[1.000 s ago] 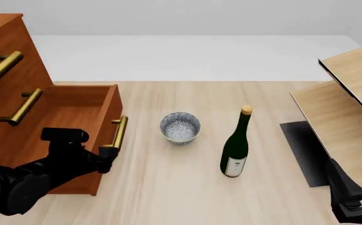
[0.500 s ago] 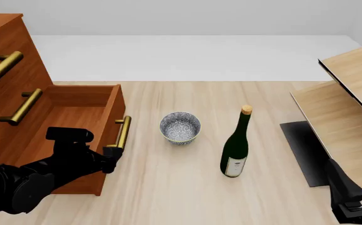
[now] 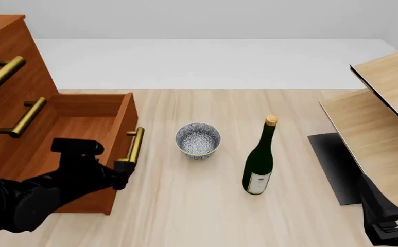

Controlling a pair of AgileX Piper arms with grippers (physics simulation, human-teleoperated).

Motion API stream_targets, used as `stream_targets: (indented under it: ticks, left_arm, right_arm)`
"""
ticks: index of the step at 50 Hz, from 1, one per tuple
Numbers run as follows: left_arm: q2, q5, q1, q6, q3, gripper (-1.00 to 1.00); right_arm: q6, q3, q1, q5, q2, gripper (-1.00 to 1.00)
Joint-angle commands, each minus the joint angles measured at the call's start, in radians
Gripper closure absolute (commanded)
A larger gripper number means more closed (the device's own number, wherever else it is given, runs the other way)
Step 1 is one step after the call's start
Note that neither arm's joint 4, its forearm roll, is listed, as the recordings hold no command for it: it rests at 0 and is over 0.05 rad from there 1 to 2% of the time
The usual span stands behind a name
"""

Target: Put the wine bottle in the bottom drawer of the cabinet.

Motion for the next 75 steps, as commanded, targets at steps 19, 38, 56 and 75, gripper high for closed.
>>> stream_targets:
  ticks: [19,38,56,75]
  left_arm:
    - [-0.31,0.273,-0.04,0.007,-0.123,-1.0]
    - [-0.427,0.407,-0.187,0.047,-0.275,-1.0]
    - [-0.373,0.318,-0.298,0.086,-0.348,-1.0]
    - [-0.296,0.214,-0.368,0.14,-0.377,-1.0]
  right_arm:
    - [0.0,0.0,0.004,0.003,-0.004,-1.0]
    - [-0.007,-0.001,0.009,0.005,-0.008,-1.0]
    - [-0.016,-0.001,0.019,0.003,-0.004,-1.0]
    - [-0.032,-0.001,0.03,0.001,-0.001,-1.0]
